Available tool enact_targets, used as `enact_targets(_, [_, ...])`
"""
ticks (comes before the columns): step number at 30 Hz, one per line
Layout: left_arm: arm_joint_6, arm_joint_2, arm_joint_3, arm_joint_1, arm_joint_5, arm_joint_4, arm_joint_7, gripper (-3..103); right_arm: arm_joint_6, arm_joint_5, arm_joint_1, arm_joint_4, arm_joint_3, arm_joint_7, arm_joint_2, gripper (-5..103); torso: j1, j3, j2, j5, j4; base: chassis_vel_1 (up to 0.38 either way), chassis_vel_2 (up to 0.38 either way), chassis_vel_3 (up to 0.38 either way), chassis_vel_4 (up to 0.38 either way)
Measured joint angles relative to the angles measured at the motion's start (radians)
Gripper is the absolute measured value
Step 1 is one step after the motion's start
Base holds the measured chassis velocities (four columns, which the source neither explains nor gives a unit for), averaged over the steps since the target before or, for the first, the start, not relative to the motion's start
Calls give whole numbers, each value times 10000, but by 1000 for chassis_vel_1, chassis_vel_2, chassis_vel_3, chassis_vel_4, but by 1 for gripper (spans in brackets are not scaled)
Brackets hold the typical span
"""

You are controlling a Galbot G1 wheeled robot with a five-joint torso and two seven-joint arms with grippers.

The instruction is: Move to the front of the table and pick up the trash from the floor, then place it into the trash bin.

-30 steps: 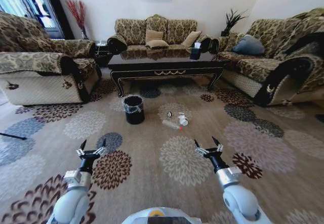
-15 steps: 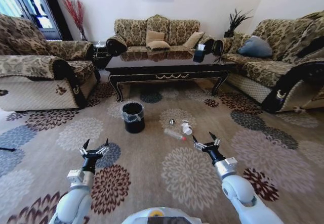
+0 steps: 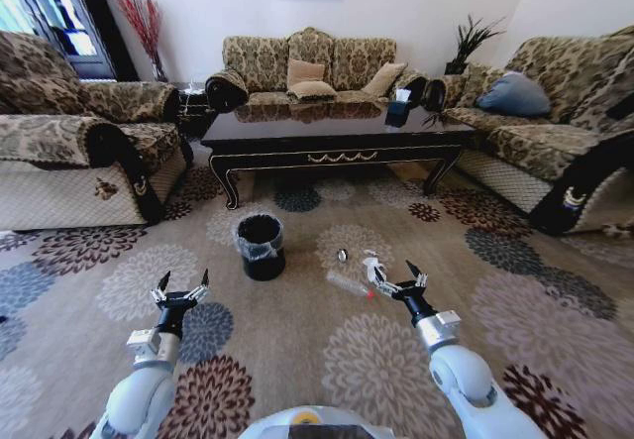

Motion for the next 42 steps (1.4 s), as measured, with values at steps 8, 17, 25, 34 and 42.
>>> enact_targets(8, [167,75,-59,-22,-8,-34,-119,100,31,-88,-159,141,51,-3,69,100,0,0,1,0,1,-213,212,205,-201])
enact_targets(17, [1001,229,-113,-76,-19,-188,-506,100,87,-304,-247,175,56,81,204,100,1,2,1,1,3,-211,206,212,-209])
enact_targets(25, [2307,616,98,-647,-467,-339,-1285,100,239,-553,-450,262,114,202,343,100,1,3,2,-1,0,-154,156,159,-149])
enact_targets(34, [6099,1577,362,-1673,-2953,-841,-2846,100,271,-733,-679,339,170,279,536,100,-1,-1,3,0,3,-7,11,16,-6])
enact_targets(42, [7598,2402,874,-2840,-5372,-855,-4026,100,277,-751,-740,441,146,292,553,100,0,1,3,0,-6,0,0,0,0])
